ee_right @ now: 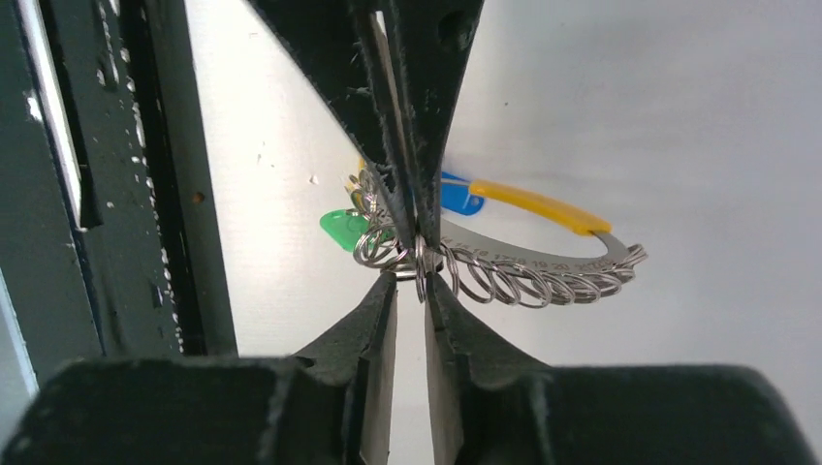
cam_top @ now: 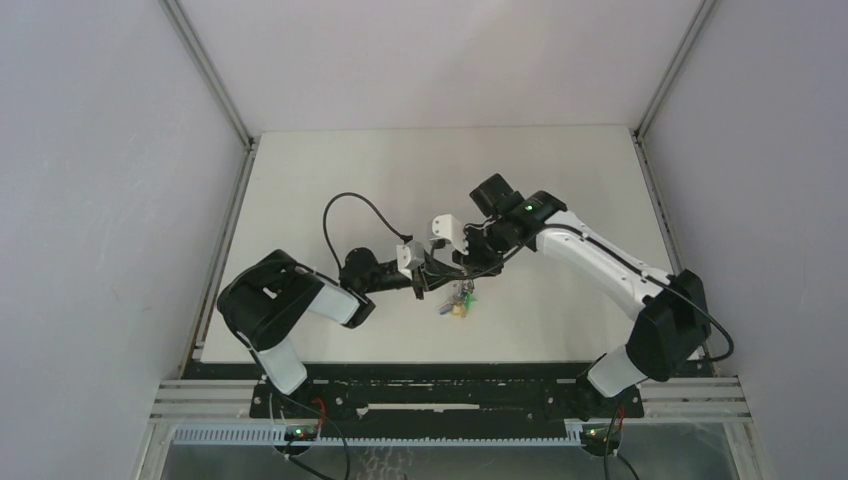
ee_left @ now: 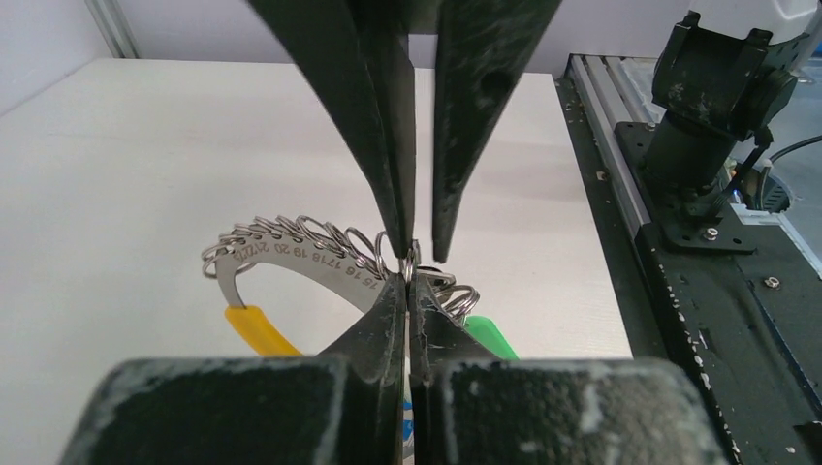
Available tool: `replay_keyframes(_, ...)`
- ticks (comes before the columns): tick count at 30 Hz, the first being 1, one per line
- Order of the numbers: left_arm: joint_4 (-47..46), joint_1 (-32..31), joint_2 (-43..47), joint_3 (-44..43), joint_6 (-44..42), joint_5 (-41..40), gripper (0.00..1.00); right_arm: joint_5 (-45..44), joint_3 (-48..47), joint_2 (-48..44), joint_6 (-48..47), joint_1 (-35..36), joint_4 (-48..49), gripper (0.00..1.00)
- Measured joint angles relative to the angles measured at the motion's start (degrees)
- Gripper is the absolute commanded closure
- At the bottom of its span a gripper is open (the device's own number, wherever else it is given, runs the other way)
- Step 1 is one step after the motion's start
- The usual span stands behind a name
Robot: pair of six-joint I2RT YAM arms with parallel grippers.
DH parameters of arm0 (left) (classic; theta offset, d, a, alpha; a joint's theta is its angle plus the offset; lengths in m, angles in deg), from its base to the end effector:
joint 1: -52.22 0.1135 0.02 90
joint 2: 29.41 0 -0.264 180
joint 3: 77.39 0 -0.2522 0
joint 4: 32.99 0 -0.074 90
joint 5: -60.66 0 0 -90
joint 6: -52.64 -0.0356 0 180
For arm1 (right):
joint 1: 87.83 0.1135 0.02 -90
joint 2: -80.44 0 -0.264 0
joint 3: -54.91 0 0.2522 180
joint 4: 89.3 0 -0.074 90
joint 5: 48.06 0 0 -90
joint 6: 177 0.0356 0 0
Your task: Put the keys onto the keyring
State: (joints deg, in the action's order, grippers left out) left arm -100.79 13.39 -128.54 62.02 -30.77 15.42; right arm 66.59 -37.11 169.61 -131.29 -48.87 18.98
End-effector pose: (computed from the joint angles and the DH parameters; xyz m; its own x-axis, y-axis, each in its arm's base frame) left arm 0.2114 -0.2023 0.1750 0.0113 -0.1137 -0.9935 0.9945 0.1050 -0.0007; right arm 0.2289 0.2042 0.2908 -0.0385 -0.8473 -0.5297 -0.9992 0.0287 0.0268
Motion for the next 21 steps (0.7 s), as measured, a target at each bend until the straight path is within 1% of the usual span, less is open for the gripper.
replay_keyframes(4, 0.07, 0.02, 0.02, 0.0, 0.26, -0.2, 1.0, 5.9, 6.54, -6.54, -0.04, -3.89, 5.49, 0.76)
replay_keyframes(9, 0.42, 0.35, 0.5, 0.02, 0.28, -1.01, 1.0, 14.12, 15.43, -13.97, 0.37, -10.32, 12.61, 0.75)
replay_keyframes(13, 0.7, 0.46, 1.46, 0.02, 0.28, -1.09, 1.0, 19.26, 19.3, -15.02, 0.63, -13.25, 17.4, 0.75)
replay_keyframes(21, 0.7, 0.46, 2.75, 0.02, 0.31, -1.07, 1.0, 26.18, 23.15, -14.99, 0.66, -14.75, 25.2, 0.75)
